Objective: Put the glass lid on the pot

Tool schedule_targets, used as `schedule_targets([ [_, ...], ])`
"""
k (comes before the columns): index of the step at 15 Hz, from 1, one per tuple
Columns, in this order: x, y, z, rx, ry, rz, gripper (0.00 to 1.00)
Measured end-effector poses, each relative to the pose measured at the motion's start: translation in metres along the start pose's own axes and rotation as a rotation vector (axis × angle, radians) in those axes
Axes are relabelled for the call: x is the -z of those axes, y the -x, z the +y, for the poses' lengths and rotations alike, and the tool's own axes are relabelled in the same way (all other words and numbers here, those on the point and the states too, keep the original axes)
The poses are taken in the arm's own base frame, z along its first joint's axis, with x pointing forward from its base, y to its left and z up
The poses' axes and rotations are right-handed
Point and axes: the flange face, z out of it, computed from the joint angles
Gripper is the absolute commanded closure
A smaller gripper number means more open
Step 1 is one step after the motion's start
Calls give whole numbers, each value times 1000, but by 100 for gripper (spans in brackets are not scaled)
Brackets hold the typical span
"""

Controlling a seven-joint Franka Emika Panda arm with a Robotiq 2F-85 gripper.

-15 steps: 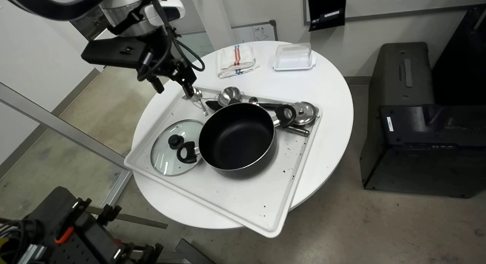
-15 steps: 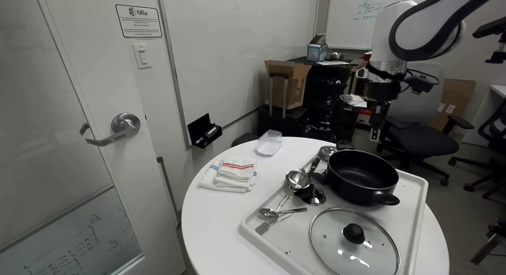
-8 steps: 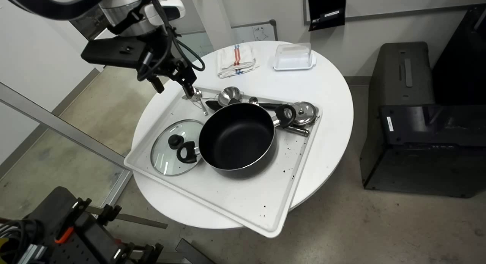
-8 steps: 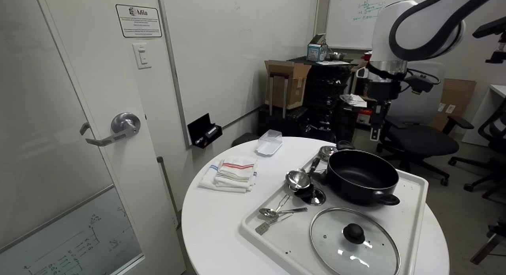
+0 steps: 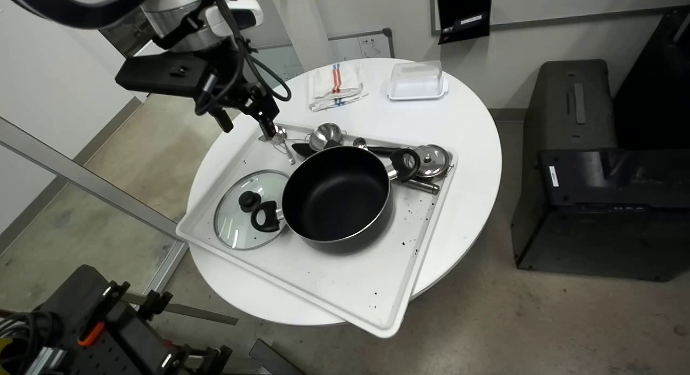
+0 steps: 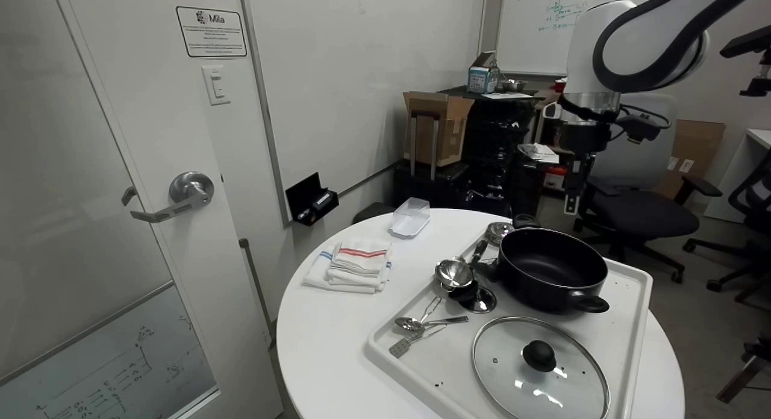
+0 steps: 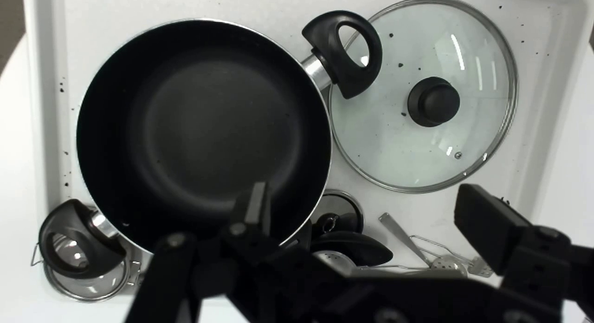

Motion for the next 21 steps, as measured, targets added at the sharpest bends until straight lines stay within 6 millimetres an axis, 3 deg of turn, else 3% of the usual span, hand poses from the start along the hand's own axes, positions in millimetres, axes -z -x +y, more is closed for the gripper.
schedule_targets([
  [4, -2, 0, -2, 4, -2, -4, 0],
  [8, -21, -3, -21, 47, -5, -37, 0],
  [14, -70, -7, -68, 150, 78, -88, 0],
  [21, -130, 3, -133, 291, 223, -91, 0],
])
